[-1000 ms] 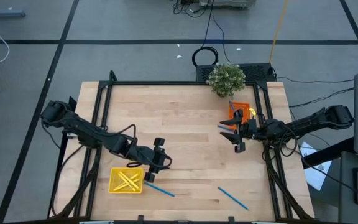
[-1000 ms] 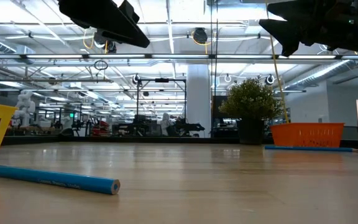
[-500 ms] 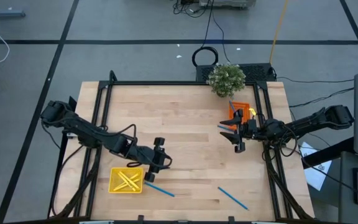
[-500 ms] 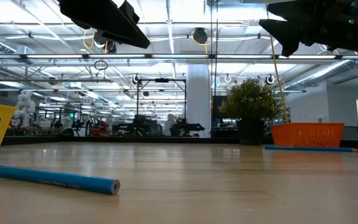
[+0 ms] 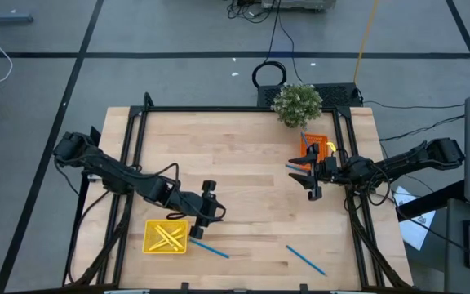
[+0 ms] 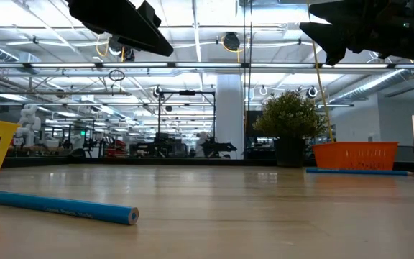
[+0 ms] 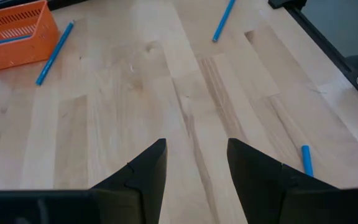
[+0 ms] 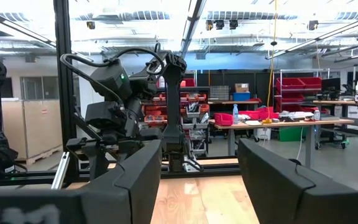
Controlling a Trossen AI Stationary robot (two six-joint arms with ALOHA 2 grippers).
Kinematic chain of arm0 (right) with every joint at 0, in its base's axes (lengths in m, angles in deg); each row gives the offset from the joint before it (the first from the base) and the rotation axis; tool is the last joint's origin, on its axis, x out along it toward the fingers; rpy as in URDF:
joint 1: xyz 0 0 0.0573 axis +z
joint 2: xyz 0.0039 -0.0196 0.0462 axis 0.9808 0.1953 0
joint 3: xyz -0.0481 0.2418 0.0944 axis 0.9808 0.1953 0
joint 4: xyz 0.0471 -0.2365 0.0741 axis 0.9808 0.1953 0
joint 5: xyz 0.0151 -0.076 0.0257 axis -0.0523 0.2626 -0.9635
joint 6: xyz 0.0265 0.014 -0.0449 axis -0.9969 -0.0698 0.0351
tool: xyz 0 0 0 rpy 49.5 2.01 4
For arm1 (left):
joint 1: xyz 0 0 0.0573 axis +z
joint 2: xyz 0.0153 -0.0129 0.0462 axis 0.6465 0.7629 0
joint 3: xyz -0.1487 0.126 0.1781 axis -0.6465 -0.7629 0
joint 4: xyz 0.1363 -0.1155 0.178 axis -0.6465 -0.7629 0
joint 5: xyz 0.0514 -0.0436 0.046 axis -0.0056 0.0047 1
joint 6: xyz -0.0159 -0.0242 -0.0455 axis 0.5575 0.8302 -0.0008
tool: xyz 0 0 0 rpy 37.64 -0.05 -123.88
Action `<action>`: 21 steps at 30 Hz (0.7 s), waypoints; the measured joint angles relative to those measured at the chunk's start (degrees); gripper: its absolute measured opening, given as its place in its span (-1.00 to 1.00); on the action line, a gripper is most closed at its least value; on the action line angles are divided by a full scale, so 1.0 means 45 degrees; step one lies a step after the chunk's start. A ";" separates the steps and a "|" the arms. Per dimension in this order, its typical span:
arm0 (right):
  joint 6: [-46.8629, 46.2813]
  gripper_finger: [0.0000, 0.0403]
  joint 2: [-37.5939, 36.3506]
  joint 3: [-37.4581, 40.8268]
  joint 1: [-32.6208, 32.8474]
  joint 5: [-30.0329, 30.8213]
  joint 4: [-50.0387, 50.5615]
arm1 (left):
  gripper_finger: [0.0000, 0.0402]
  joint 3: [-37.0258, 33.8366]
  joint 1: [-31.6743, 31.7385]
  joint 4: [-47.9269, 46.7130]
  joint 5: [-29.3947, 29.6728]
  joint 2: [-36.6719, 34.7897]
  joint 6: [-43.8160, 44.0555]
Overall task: Sort pens & pencils
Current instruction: Put the top right blue pencil into the orange bin
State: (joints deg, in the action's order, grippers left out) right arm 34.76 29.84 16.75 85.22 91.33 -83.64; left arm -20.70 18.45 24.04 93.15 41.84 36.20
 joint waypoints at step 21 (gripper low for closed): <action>0.0001 0.00 0.0004 0.0000 0.0000 0.0000 0.0096 | -0.13 0.0000 0.0000 0.0271 0.0345 0.0000 -0.0092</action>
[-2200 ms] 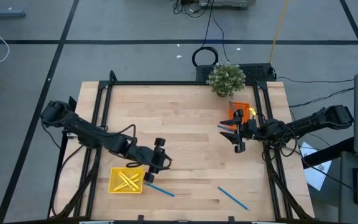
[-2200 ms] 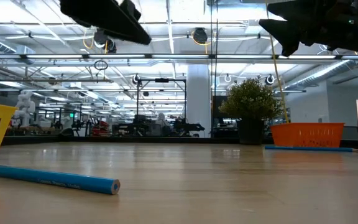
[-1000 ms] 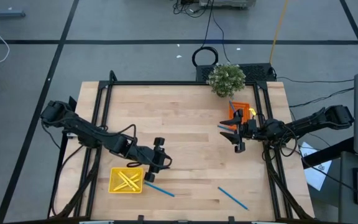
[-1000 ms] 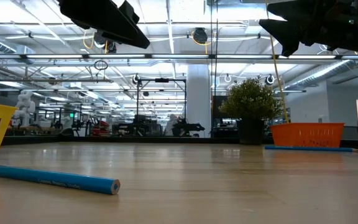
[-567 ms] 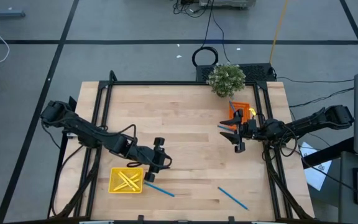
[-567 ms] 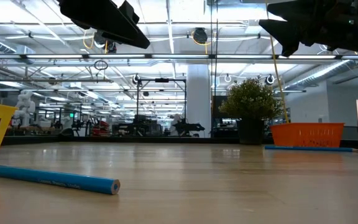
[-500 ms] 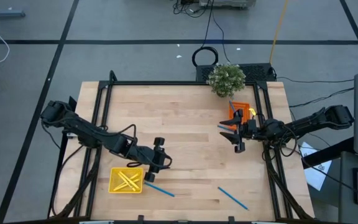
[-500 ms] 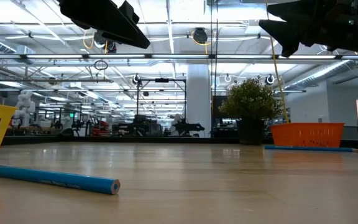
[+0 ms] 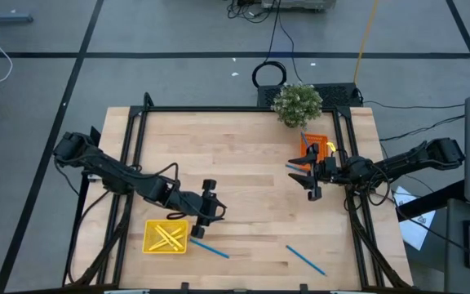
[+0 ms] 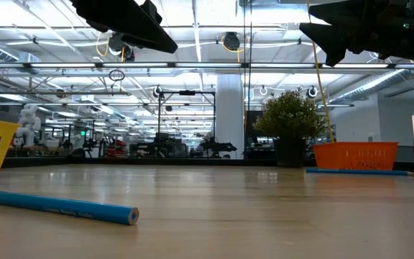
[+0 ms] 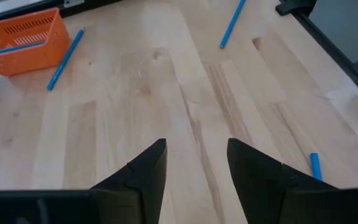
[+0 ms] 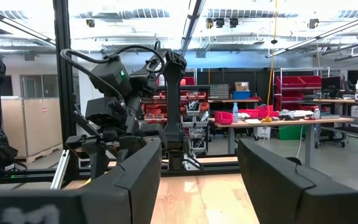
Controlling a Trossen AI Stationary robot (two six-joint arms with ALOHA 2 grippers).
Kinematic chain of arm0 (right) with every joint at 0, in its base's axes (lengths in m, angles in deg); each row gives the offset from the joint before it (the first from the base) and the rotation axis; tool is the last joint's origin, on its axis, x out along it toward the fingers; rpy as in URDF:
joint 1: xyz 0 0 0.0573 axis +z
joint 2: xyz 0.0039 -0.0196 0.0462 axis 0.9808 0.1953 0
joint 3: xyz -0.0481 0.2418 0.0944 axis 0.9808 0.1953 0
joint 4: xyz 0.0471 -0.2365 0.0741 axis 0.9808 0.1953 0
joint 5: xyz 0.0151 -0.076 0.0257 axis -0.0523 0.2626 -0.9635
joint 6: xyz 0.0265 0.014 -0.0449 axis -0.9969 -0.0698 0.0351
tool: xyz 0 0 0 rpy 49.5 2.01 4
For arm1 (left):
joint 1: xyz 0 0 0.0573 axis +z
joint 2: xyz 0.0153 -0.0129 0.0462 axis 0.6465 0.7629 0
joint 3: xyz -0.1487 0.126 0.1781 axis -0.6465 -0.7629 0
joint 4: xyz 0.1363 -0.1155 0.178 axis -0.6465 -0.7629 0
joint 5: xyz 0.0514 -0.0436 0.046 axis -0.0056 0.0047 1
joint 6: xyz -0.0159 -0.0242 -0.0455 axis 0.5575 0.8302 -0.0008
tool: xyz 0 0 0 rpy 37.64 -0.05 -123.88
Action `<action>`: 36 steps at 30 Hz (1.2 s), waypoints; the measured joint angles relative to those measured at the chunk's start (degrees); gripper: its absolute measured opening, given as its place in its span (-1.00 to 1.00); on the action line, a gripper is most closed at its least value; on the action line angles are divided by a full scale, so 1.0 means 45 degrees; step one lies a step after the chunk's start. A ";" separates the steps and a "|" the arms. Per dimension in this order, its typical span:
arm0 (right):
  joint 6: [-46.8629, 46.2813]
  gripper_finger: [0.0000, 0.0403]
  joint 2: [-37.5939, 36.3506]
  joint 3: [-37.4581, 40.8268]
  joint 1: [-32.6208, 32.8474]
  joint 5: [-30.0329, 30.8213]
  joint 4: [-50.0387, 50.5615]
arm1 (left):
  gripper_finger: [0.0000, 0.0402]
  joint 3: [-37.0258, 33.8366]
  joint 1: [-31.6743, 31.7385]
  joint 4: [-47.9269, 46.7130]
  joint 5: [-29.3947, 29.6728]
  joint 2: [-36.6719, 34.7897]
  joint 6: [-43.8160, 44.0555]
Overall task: Sort pens & pencils
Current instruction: Put the top right blue pencil into the orange bin
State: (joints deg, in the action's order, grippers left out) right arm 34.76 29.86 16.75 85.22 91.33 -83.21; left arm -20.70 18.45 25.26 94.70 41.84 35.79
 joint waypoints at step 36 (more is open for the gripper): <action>-0.0336 0.00 -0.0001 0.0000 0.0000 0.0004 0.0079 | -0.13 0.0000 0.0000 0.0025 0.0000 0.0000 0.0044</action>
State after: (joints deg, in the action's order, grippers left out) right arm 33.25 29.85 16.75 85.22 91.35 -82.86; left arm -20.70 18.45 25.38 94.70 41.84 35.98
